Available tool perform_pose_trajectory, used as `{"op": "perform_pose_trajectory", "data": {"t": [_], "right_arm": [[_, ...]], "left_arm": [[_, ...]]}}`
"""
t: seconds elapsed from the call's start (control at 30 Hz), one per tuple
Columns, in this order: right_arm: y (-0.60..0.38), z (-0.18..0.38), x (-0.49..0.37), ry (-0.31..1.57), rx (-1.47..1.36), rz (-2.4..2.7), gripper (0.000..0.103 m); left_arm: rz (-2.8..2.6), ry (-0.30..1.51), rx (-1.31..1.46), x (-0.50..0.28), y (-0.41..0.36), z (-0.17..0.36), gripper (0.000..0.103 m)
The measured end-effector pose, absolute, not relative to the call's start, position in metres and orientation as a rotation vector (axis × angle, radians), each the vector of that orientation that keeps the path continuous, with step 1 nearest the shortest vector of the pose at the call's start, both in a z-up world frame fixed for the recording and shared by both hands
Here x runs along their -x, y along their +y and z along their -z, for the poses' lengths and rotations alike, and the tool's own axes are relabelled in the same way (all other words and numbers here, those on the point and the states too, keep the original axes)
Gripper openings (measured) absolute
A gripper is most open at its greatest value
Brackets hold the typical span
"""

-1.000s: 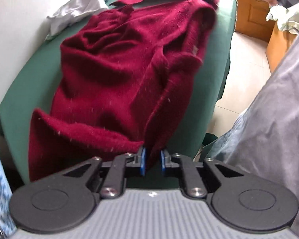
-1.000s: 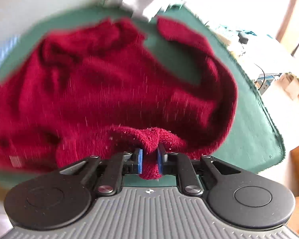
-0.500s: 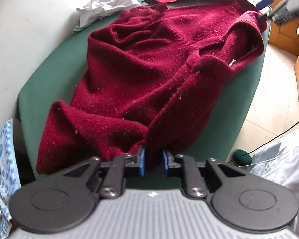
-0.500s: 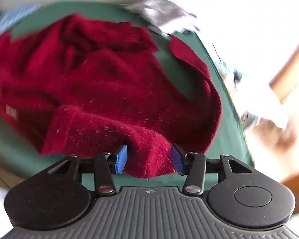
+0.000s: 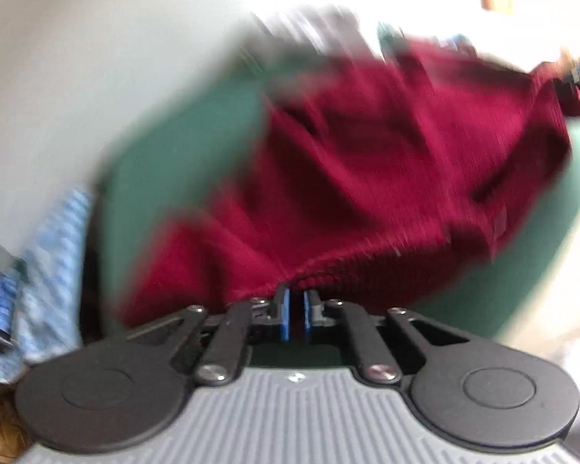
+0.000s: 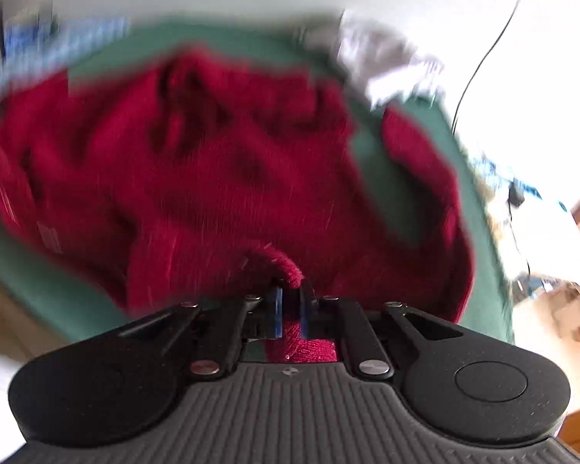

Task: Fold clothes
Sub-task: 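Lift the red sweater high with both grippers and shake it out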

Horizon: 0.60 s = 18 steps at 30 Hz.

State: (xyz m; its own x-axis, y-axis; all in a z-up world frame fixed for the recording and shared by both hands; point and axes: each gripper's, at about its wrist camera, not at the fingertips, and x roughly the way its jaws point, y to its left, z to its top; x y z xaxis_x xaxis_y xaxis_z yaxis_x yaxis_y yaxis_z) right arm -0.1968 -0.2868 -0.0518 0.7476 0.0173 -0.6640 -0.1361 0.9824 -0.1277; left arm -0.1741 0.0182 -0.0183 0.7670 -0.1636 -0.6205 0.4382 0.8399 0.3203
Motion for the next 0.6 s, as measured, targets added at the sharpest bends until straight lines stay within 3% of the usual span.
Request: {"op": "perform_pose_trajectory", "data": {"t": [0.2,0.3,0.47,0.6], "right_arm": [[-0.322,-0.123,0.166,0.301,-0.006,-0.155,0.007],[-0.335,-0.203,0.161,0.111,-0.065,-0.198,0.007],[-0.324,-0.275,0.155,0.010,-0.039,-0.216,0.007],[-0.326,-0.297,0.158,-0.029,-0.072,-0.195,0.007]], "left_arm": [[0.150,0.170,-0.302,0.158,0.036,-0.177,0.006],[0.073,0.032,-0.261,0.166,0.041,-0.244,0.007],[-0.013,-0.019,-0.261,0.170,0.036,-0.302,0.009],[-0.061,-0.057,-0.237,0.182,0.040,-0.320,0.010]]}}
